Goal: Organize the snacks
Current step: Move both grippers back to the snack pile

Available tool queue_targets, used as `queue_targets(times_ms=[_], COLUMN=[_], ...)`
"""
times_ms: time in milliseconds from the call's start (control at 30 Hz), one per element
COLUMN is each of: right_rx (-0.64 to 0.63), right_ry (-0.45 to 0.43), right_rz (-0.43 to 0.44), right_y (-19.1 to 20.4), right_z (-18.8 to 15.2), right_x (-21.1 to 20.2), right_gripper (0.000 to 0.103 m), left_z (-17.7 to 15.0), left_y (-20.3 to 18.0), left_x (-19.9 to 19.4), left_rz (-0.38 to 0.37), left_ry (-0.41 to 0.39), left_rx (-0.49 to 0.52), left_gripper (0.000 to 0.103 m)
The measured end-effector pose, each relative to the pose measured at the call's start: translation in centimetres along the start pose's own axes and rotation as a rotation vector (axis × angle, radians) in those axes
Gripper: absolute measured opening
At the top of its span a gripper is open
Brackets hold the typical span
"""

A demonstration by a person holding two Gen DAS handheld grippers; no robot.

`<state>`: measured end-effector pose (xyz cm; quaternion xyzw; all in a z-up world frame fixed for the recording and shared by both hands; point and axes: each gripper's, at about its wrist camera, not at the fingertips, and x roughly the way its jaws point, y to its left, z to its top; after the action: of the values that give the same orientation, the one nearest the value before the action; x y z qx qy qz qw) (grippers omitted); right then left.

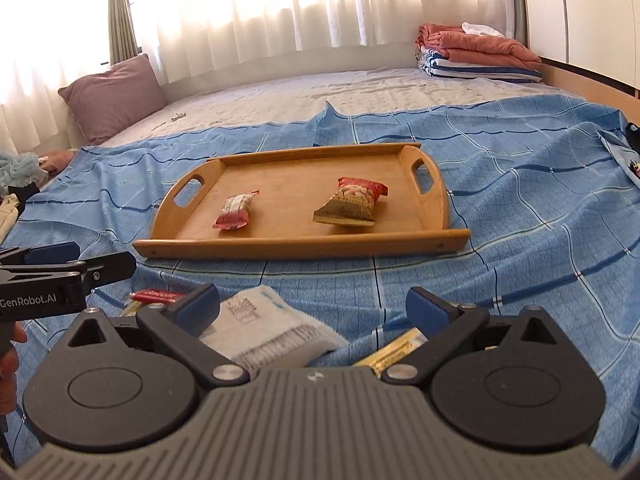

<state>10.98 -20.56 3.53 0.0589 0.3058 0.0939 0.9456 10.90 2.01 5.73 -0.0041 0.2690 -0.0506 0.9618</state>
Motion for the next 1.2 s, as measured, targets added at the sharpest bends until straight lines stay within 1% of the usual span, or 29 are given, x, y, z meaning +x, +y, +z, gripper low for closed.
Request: queue_targets(times_ms=[200, 300, 433, 533, 733, 833, 933, 1033, 1167, 1200], right_rx=[-0.005, -0.042, -0.063, -0.041, -0.037, -0.030, -0.013, 0.012, 0.013, 0.008], right_ry=[-0.006, -0.002, -0.018, -0.024, -0.020, -0.027, -0.042, -0.057, -0.064, -0.066], right_rz=[-0.020, -0.036, -0.058, -0.036, -0.059, -0.066, -0.084, -0.092, -0.150, -0.164], right_y=[0.9, 1.7, 2.4, 2.2, 2.3, 2.0, 1.5, 0.9, 0.5, 0.4], right_z=[-3.6, -5.1, -6.4, -7.0, -8.0, -8.3, -8.3, -8.2, -8.1, -8.1], right_x=[-1.4, -2.0, -2.7, -3.0, -3.3, -3.6, -4.0, -4.2, -4.1, -4.1], right_gripper=[0.102, 0.102, 0.102, 0.102, 0.099, 0.093, 0.093, 0.089, 0.072, 0.069], left_z=[-2.5, -3.8, -5.3, -6.2, -7.8, -8.3, -8.7, -8.9, -9.0, -9.0], left_y=[0.5, 1.3, 1.8, 2.0, 2.4, 2.8, 3.1, 3.2, 3.4, 3.5], left_x=[-1.7, -2.5, -3.7, -4.1, -4.3, -4.1, -4.0, -3.9, -3.8, -3.7], left_rz=[0.014, 0.032, 0.033, 0.049, 0.088, 0.096, 0.105, 0.109, 0.114, 0.116], left_ry=[-0.001, -0.016, -0.045, -0.039, -0.024, -0.003, 0.006, 0.007, 0.013, 0.015], left_rx=[-0.022, -0.047, -0.046, -0.030, -0.023, -0.026, -0.032, -0.034, -0.037, -0.040], left_gripper=[0.092, 0.092, 0.093, 0.096, 0.097, 0.097, 0.097, 0.097, 0.097, 0.097])
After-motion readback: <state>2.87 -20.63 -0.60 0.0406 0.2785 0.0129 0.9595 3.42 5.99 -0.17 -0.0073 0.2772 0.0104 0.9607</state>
